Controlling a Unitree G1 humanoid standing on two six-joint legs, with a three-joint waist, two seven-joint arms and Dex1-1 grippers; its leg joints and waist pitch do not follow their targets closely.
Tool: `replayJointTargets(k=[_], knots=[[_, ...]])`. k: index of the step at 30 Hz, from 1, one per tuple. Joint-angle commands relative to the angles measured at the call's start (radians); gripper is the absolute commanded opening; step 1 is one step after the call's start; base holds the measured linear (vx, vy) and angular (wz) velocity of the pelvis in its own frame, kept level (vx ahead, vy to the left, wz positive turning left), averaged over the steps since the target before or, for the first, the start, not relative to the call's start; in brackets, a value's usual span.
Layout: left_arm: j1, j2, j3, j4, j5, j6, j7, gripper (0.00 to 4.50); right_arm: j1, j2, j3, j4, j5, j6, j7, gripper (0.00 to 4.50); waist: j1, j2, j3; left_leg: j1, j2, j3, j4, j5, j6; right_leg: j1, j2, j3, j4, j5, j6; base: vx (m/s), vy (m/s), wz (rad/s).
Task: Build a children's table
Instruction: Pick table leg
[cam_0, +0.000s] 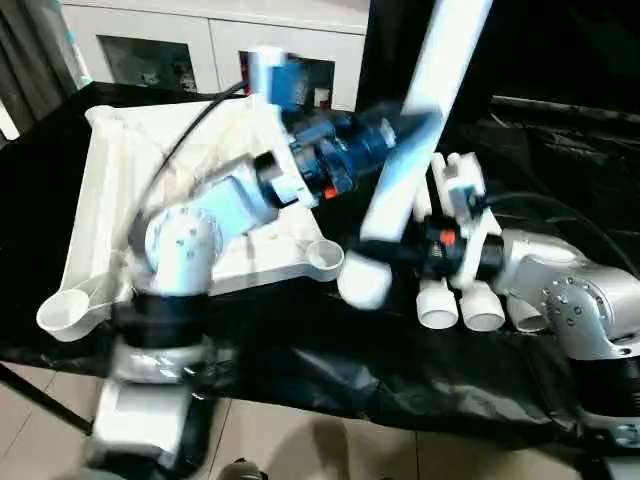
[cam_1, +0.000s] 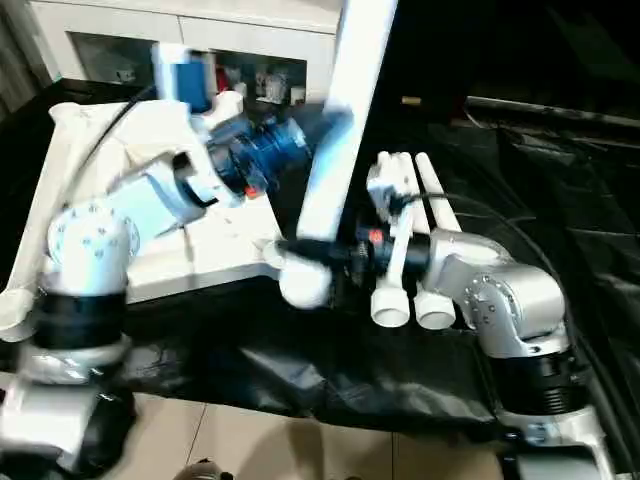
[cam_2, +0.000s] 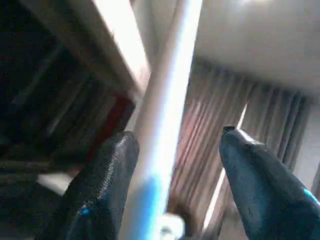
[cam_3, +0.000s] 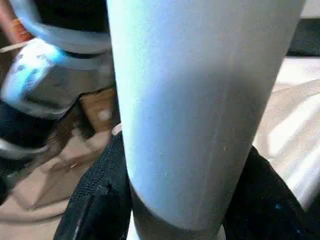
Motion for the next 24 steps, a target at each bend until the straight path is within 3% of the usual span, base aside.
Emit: replayJointTargets(k=[1, 2, 3, 4, 5, 6, 7, 8, 9, 10, 11, 12, 13, 14, 15, 16, 17, 19, 20, 21, 22, 23, 24], knots=[[0.011, -0.004, 0.054, -0.013, -0.031, -0.024, 0.052, 3.03, 0.017, 0.013, -0.069, -0.035, 0.001, -0.045, -0.081, 1.9, 0.003, -0.002, -0.082, -0.005, 0.021, 0.002, -0.059, -0.032, 0.01, 0.074, -0.09, 0.048, -0.08, -0.078, -0.185, 0.0, 0.0, 0.0], [0.011, -0.004, 0.054, -0.013, -0.031, -0.024, 0.052, 3.03, 0.017, 0.013, -0.069, -0.035, 0.001, -0.045, -0.081, 1.9, 0.004, 0.0, -0.082, -0.005, 0.022, 0.001, -0.059, -0.031, 0.009, 0.073, -0.091, 0.047, -0.08, -0.086, -0.177, 0.0, 0.0, 0.0], [0.062, 0.077, -0.034, -0.03, 0.225, -0.106, 0.127, 3.03, 0.028, 0.046, -0.121, -0.046, -0.088, -0.125, -0.229, 1.9, 0.003, 0.001, -0.081, -0.004, 0.027, -0.003, -0.063, -0.025, 0.011, 0.071, -0.091, 0.047, -0.082, -0.1, -0.155, 0.0, 0.0, 0.0], [0.072, 0.095, -0.058, -0.032, 0.282, -0.124, 0.144, 3.03, 0.03, 0.05, -0.128, -0.046, -0.11, -0.142, -0.258, 1.9, -0.002, 0.001, -0.079, -0.006, 0.031, -0.007, -0.069, -0.02, 0.001, 0.066, -0.09, 0.047, -0.081, -0.13, -0.102, 0.0, 0.0, 0.0], [0.12, 0.168, -0.151, -0.025, 0.509, -0.237, 0.211, 3.03, 0.04, 0.073, -0.152, -0.044, -0.177, -0.203, -0.351, 1.9, -0.001, 0.002, -0.08, -0.001, 0.03, -0.009, -0.07, -0.019, -0.002, 0.063, -0.088, 0.045, -0.085, -0.154, -0.07, 0.0, 0.0, 0.0], [0.173, 0.232, -0.222, -0.022, 0.686, -0.341, 0.264, 3.03, 0.058, 0.093, -0.17, -0.05, -0.236, -0.234, -0.44, 1.9, -0.003, 0.002, -0.079, 0.0, 0.029, -0.01, -0.072, -0.025, -0.01, 0.061, -0.089, 0.048, -0.089, -0.193, -0.014, 0.0, 0.0, 0.0], [0.219, 0.265, -0.24, -0.029, 0.751, -0.398, 0.282, 3.03, 0.081, 0.105, -0.178, -0.066, -0.271, -0.22, -0.507, 1.9, -0.003, 0.019, -0.082, 0.004, 0.028, -0.008, -0.072, -0.026, -0.03, 0.058, -0.09, 0.05, -0.088, -0.197, 0.007, 0.0, 0.0, 0.0], [0.258, 0.274, -0.235, -0.048, 0.783, -0.43, 0.307, 3.03, 0.108, 0.13, -0.184, -0.088, -0.3, -0.23, -0.56, 1.9, -0.005, 0.018, -0.084, 0.005, 0.025, -0.006, -0.072, -0.02, -0.041, 0.06, -0.087, 0.05, -0.084, -0.16, -0.002, 0.0, 0.0, 0.0], [0.263, 0.275, -0.235, -0.05, 0.787, -0.434, 0.309, 3.03, 0.112, 0.133, -0.185, -0.091, -0.304, -0.231, -0.566, 1.9, -0.004, 0.034, -0.087, 0.005, 0.026, -0.008, -0.071, -0.012, -0.048, 0.058, -0.088, 0.05, -0.079, -0.123, -0.019, 0.0, 0.0, 0.0], [0.293, 0.282, -0.232, -0.064, 0.806, -0.459, 0.333, 3.03, 0.133, 0.153, -0.188, -0.109, -0.324, -0.244, -0.61, 1.9, -0.008, 0.025, -0.087, 0.004, 0.025, -0.006, -0.071, -0.029, -0.051, 0.06, -0.085, 0.051, -0.076, -0.066, -0.052, 0.0, 0.0, 0.0], [0.335, 0.252, -0.197, -0.098, 0.798, -0.457, 0.387, 3.03, 0.175, 0.161, -0.171, -0.137, -0.366, -0.277, -0.637, 1.9, -0.003, 0.05, -0.088, 0.005, 0.026, -0.011, -0.07, -0.036, -0.057, 0.056, -0.087, 0.049, -0.071, -0.047, -0.068, 0.0, 0.0, 0.0], [0.383, 0.215, -0.16, -0.139, 0.775, -0.422, 0.445, 3.03, 0.222, 0.166, -0.156, -0.167, -0.392, -0.297, -0.645, 1.9, -0.01, 0.041, -0.087, 0.0, 0.03, -0.01, -0.069, -0.048, -0.063, 0.062, -0.087, 0.048, -0.066, 0.013, -0.101, 0.0, 0.0, 0.0], [0.383, 0.215, -0.16, -0.139, 0.775, -0.422, 0.445, 3.03, 0.222, 0.166, -0.156, -0.167, -0.392, -0.297, -0.645, 1.9, -0.01, 0.032, -0.084, -0.001, 0.028, -0.007, -0.07, -0.061, -0.047, 0.064, -0.086, 0.048, -0.07, 0.035, -0.125, 0.0, 0.0, 0.0], [0.471, 0.174, -0.147, -0.201, 0.792, -0.422, 0.516, 3.03, 0.301, 0.177, -0.137, -0.216, -0.424, -0.304, -0.671, 1.9, -0.012, 0.033, -0.085, 0.0, 0.024, -0.004, -0.071, -0.077, -0.035, 0.065, -0.085, 0.05, -0.071, -0.001, -0.131, 0.0, 0.0, 0.0], [0.489, 0.168, -0.148, -0.213, 0.799, -0.425, 0.527, 3.03, 0.317, 0.178, -0.134, -0.226, -0.43, -0.304, -0.676, 1.9, -0.011, 0.034, -0.081, -0.004, 0.029, -0.006, -0.072, -0.079, -0.031, 0.067, -0.088, 0.051, -0.073, -0.01, -0.131, 0.0, 0.0, 0.0], [0.526, 0.16, -0.157, -0.236, 0.82, -0.44, 0.546, 3.03, 0.349, 0.183, -0.13, -0.245, -0.44, -0.303, -0.685, 1.9, -0.016, 0.033, -0.07, -0.007, 0.027, -0.002, -0.077, -0.122, -0.019, 0.06, -0.086, 0.05, -0.087, -0.104, -0.113, 0.0, 0.0, 0.0], [0.56, 0.156, -0.174, -0.248, 0.851, -0.474, 0.558, 3.03, 0.381, 0.193, -0.13, -0.261, -0.447, -0.303, -0.701, 1.9, -0.016, 0.035, -0.069, -0.003, 0.026, -0.002, -0.078, -0.141, -0.019, 0.06, -0.088, 0.049, -0.095, -0.168, -0.098, 0.0, 0.0, 0.0], [0.603, 0.152, -0.198, -0.242, 0.883, -0.529, 0.562, 3.03, 0.426, 0.208, -0.127, -0.278, -0.462, -0.31, -0.724, 1.9, -0.02, 0.031, -0.069, -0.004, 0.019, 0.0, -0.08, -0.171, 0.0, 0.054, -0.094, 0.058, -0.113, -0.318, -0.033, 0.0, 0.0, 0.0], [0.621, 0.145, -0.208, -0.237, 0.896, -0.554, 0.562, 3.03, 0.447, 0.211, -0.123, -0.285, -0.473, -0.317, -0.734, 1.9, -0.017, 0.027, -0.067, -0.009, 0.016, 0.002, -0.076, -0.162, 0.032, 0.059, -0.116, 0.073, -0.12, -0.385, -0.026, 0.0, 0.0, 0.0], [0.639, 0.143, -0.224, -0.226, 0.931, -0.576, 0.582, 3.03, 0.477, 0.216, -0.115, -0.29, -0.487, -0.337, -0.738, 1.9, -0.013, 0.021, -0.066, -0.014, 0.013, 0.004, -0.071, -0.154, 0.053, 0.061, -0.127, 0.082, -0.126, -0.418, -0.022, 0.0, 0.0, 0.0], [0.654, 0.138, -0.232, -0.227, 0.954, -0.579, 0.597, 3.03, 0.502, 0.232, -0.114, -0.293, -0.487, -0.359, -0.741, 1.9, -0.002, 0.015, -0.064, -0.022, 0.007, -0.002, -0.048, -0.131, 0.103, 0.068, -0.166, 0.112, -0.142, -0.494, -0.014, 0.0, 0.0, 0.0], [0.661, 0.137, -0.232, -0.23, 0.964, -0.579, 0.605, 3.03, 0.509, 0.238, -0.114, -0.291, -0.487, -0.369, -0.74, 1.9, 0.011, 0.004, -0.064, -0.035, 0.005, -0.017, -0.008, -0.098, 0.15, 0.08, -0.22, 0.15, -0.161, -0.579, -0.006, 0.0, 0.0, 0.0], [0.665, 0.137, -0.229, -0.234, 0.966, -0.577, 0.608, 3.03, 0.51, 0.241, -0.115, -0.288, -0.485, -0.371, -0.74, 1.9, 0.018, 0.005, -0.064, -0.042, 0.007, -0.028, 0.014, -0.086, 0.164, 0.083, -0.248, 0.167, -0.169, -0.614, -0.01, -0.03, 0.073, 0.01]])
